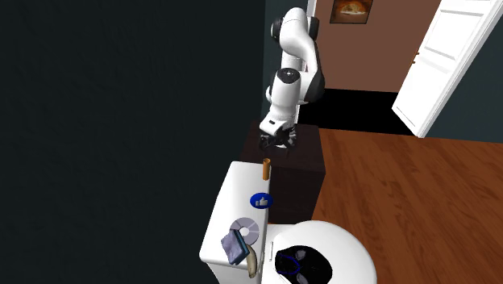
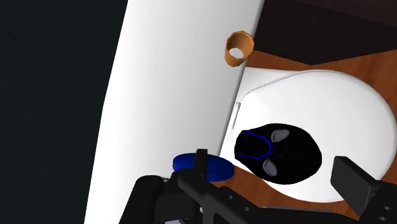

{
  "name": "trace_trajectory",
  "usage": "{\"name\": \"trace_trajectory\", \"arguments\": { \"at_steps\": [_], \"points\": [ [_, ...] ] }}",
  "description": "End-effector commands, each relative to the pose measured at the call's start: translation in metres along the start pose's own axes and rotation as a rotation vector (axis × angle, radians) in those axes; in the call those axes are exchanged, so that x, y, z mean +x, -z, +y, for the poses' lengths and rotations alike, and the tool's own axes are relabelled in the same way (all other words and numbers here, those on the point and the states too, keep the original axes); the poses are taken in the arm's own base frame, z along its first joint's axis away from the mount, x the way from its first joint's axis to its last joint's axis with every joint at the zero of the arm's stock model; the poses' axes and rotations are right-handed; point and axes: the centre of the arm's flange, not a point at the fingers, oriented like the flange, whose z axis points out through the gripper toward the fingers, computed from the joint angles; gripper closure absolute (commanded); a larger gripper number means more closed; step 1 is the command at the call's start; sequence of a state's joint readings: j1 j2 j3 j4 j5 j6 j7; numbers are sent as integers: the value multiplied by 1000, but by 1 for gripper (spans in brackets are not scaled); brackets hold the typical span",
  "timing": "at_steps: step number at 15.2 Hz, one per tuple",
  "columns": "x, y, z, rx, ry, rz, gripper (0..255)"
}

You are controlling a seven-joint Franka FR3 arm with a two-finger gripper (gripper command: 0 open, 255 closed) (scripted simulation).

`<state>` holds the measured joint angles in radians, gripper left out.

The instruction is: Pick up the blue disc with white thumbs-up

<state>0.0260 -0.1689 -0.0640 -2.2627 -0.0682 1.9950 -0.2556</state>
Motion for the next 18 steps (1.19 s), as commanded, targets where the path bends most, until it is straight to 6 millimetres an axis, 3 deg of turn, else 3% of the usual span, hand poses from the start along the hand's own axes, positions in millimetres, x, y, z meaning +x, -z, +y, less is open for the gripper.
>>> {"name": "trace_trajectory", "arguments": {
  "at_steps": [1, 11, 18],
  "points": [
    [22, -22, 4, -18, 36, -24, 0],
    [119, -125, 14, -108, 208, -141, 0],
    [127, -163, 14, -114, 218, -148, 0]
  ]
}}
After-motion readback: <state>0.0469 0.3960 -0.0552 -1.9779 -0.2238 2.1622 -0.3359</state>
